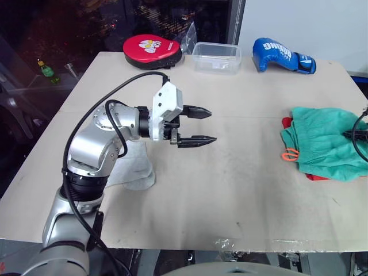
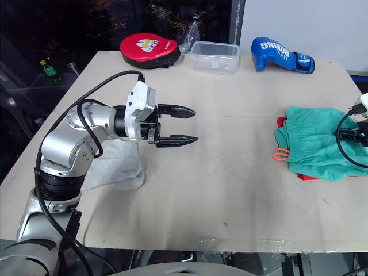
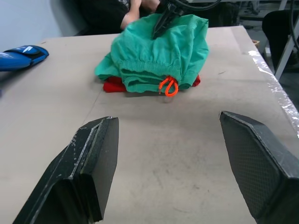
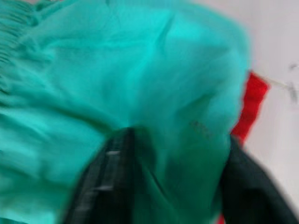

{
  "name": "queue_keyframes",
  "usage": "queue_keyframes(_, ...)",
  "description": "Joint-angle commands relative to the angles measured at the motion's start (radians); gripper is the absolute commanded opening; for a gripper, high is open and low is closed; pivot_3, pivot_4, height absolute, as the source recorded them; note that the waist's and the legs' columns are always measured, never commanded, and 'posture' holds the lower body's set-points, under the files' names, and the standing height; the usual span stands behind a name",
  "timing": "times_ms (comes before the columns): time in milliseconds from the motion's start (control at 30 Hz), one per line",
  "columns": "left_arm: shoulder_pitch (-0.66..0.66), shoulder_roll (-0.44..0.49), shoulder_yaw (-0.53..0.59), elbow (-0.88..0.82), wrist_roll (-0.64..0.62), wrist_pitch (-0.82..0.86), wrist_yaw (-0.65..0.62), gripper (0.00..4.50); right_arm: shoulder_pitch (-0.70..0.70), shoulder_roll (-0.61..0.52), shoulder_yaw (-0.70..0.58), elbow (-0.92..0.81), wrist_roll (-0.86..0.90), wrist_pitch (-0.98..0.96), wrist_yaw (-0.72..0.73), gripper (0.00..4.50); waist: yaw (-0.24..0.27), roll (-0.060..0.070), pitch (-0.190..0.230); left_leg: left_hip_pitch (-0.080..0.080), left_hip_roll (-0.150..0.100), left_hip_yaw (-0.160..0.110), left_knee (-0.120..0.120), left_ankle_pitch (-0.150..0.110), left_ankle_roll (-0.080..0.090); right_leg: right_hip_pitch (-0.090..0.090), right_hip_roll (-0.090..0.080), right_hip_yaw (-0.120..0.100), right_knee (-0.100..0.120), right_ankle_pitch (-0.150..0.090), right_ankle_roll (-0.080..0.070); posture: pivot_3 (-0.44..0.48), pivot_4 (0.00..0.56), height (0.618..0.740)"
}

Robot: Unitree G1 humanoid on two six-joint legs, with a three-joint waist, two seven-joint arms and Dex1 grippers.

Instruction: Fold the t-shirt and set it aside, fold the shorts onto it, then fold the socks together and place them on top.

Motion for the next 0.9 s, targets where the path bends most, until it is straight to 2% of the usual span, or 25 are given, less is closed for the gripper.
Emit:
queue_keyframes(33, -0.028, 0.020, 0.015, -0.017, 0.015, 0.002, 0.030, 3.67, 0.032, -0.078, -0.098, -0.049, -0.008, -0.064, 0.023, 3.91, 0.002, 0.000, 0.000, 0.000, 0.000, 0.000, 0.000, 0.000, 0.000, 0.000, 0.000, 0.000, 0.000, 0.000, 0.000, 0.000, 0.150, 0.740)
queue_keyframes(67, -0.026, 0.025, 0.016, -0.017, 0.019, 0.003, 0.034, 3.67, 0.056, -0.091, -0.119, -0.070, 0.004, -0.065, 0.044, 4.40, 0.004, 0.001, 0.000, 0.000, 0.000, 0.000, 0.000, 0.000, 0.000, 0.000, 0.000, 0.000, 0.000, 0.000, 0.000, 0.000, 0.150, 0.740)
queue_keyframes(200, -0.008, 0.051, 0.044, -0.023, -0.001, 0.019, 0.043, 3.67, 0.159, -0.095, -0.271, -0.206, 0.089, -0.079, 0.118, 4.46, 0.002, 0.001, 0.000, 0.000, 0.000, 0.000, 0.000, 0.000, 0.000, 0.000, 0.000, 0.000, 0.000, 0.000, 0.000, 0.000, 0.150, 0.740)
queue_keyframes(267, 0.005, 0.065, 0.065, -0.022, -0.014, 0.032, 0.047, 3.67, 0.193, -0.032, -0.364, -0.347, 0.183, -0.064, 0.139, 4.46, -0.002, 0.001, 0.000, 0.001, 0.001, 0.000, 0.000, 0.000, 0.000, 0.001, 0.001, 0.000, 0.000, 0.000, 0.000, 0.000, 0.150, 0.740)
queue_keyframes(367, 0.043, 0.082, 0.091, -0.016, -0.011, 0.038, 0.062, 3.67, 0.258, 0.097, -0.431, -0.599, 0.346, -0.001, 0.137, 4.46, -0.006, 0.000, 0.001, 0.003, 0.002, 0.000, 0.000, 0.001, -0.001, 0.002, 0.003, 0.001, 0.001, 0.000, 0.000, 0.000, 0.150, 0.740)
queue_keyframes(400, 0.063, 0.094, 0.095, -0.016, -0.003, 0.029, 0.058, 3.93, 0.280, 0.143, -0.432, -0.675, 0.391, 0.012, 0.125, 4.49, -0.005, 0.000, 0.001, 0.003, 0.003, -0.001, 0.000, 0.001, -0.002, 0.002, 0.004, 0.000, 0.001, 0.000, 0.000, 0.000, 0.150, 0.740)
queue_keyframes(467, 0.105, 0.116, 0.121, -0.021, -0.010, 0.029, 0.059, 4.47, 0.328, 0.235, -0.405, -0.799, 0.439, 0.008, 0.088, 4.50, -0.003, -0.002, 0.000, 0.003, 0.003, -0.003, 0.000, 0.001, -0.003, 0.003, 0.004, 0.000, 0.001, 0.000, 0.000, 0.000, 0.150, 0.740)
queue_keyframes(533, 0.192, 0.158, 0.184, -0.050, -0.043, 0.042, 0.043, 4.47, 0.390, 0.345, -0.351, -0.901, 0.462, -0.044, 0.066, 4.50, -0.001, -0.002, 0.001, 0.002, 0.004, -0.004, 0.000, 0.001, -0.003, 0.003, 0.004, -0.002, 0.001, 0.000, 0.000, 0.000, 0.150, 0.740)
queue_keyframes(600, 0.338, 0.211, 0.259, -0.083, -0.018, 0.008, 0.027, 4.47, 0.448, 0.425, -0.278, -0.955, 0.441, -0.132, 0.077, 4.50, 0.008, -0.001, 0.003, 0.001, 0.003, -0.004, 0.000, 0.001, -0.003, 0.002, 0.003, -0.002, 0.001, 0.000, 0.000, 0.000, 0.150, 0.740)
queue_keyframes(633, 0.426, 0.231, 0.309, -0.089, -0.007, -0.006, 0.010, 4.47, 0.475, 0.446, -0.236, -0.959, 0.420, -0.181, 0.102, 4.50, 0.000, -0.006, -0.001, 0.000, 0.001, -0.004, 0.001, 0.001, -0.002, 0.002, 0.001, -0.002, 0.001, 0.000, 0.000, 0.000, 0.150, 0.740)
queue_keyframes(733, 0.607, 0.268, 0.402, -0.088, 0.009, -0.072, -0.019, 4.47, 0.520, 0.484, -0.167, -0.951, 0.386, -0.271, 0.143, 4.50, -0.002, -0.004, 0.002, 0.001, 0.002, -0.003, -0.002, -0.001, -0.002, 0.001, 0.001, -0.002, -0.001, 0.000, 0.000, 0.000, 0.150, 0.740)
queue_keyframes(833, 0.777, 0.300, 0.444, -0.051, 0.075, -0.185, -0.066, 4.47, 0.517, 0.513, -0.101, -0.936, 0.361, -0.323, 0.153, 4.50, -0.001, -0.004, 0.002, 0.000, 0.002, -0.003, 0.000, -0.001, -0.002, 0.001, 0.000, -0.003, 0.000, -0.001, -0.001, 0.000, 0.150, 0.740)
queue_keyframes(900, 0.839, 0.302, 0.456, -0.054, 0.077, -0.215, -0.080, 4.47, 0.499, 0.522, -0.079, -0.923, 0.359, -0.335, 0.153, 4.50, 0.001, -0.004, 0.003, 0.002, 0.002, -0.003, 0.000, -0.001, -0.002, 0.001, -0.001, -0.003, -0.001, -0.003, -0.005, 0.000, 0.150, 0.740)
